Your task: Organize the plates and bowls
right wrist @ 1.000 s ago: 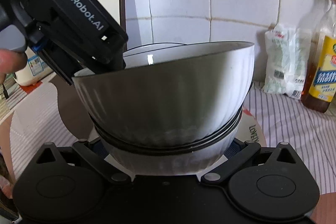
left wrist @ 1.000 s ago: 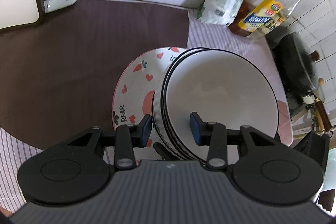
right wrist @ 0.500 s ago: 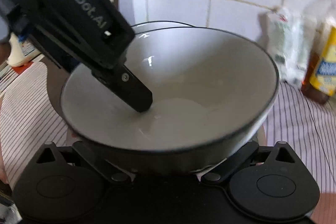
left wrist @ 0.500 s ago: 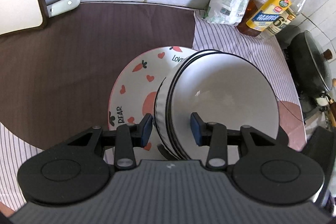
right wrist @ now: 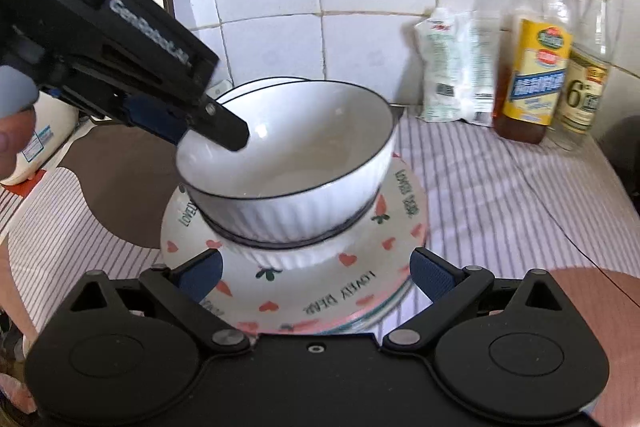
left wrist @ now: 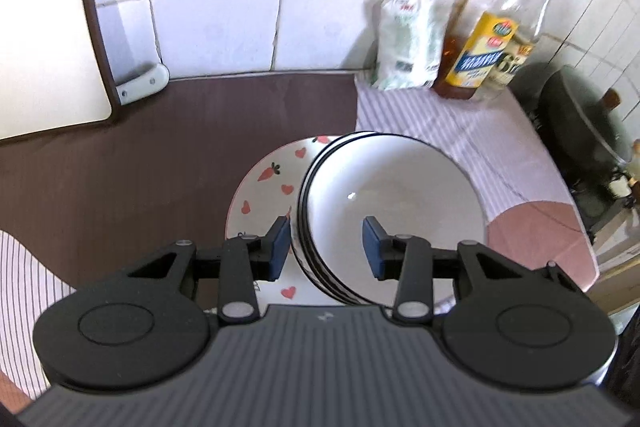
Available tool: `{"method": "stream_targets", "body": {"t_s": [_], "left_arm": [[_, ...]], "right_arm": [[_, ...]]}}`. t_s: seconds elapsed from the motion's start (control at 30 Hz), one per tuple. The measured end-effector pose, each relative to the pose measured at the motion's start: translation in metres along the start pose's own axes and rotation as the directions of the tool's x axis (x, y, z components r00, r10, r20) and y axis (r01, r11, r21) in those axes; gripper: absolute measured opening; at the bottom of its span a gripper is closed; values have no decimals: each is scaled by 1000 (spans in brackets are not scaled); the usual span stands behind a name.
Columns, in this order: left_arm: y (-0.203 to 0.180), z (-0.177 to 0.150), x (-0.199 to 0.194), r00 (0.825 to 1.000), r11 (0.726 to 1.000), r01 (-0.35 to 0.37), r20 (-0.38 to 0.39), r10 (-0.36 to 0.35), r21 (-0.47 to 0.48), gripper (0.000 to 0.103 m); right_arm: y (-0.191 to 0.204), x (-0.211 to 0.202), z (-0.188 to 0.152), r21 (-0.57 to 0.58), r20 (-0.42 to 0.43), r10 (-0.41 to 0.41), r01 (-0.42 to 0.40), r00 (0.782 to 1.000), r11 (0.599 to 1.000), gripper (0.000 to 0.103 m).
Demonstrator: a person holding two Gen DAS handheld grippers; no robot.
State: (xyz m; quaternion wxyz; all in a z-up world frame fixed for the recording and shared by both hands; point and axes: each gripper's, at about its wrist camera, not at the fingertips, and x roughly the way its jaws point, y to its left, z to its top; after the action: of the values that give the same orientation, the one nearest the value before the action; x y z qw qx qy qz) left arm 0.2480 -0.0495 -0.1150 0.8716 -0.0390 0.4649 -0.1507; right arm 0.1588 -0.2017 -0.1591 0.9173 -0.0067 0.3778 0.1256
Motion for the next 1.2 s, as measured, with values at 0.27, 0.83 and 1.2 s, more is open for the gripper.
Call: {"method": "stream_targets", "body": {"t_s": [0.27,0.83,1.2], "left_arm": [[-2,-19,-53,999,997,24,48,-21,-74,42],[-26,-58,-143,981,987,-106,151,123,-122,58],[-59,-87,-200,957,974,-200,190,217,-105,81]], "right_arm": [[-10,-47,1,-8,12,-19,19,1000,1000,101],[-24,-107,14,-10,112,-98,100,989,995,102],[-11,-172,27,-17,44,-203,204,978,979,103]]}}
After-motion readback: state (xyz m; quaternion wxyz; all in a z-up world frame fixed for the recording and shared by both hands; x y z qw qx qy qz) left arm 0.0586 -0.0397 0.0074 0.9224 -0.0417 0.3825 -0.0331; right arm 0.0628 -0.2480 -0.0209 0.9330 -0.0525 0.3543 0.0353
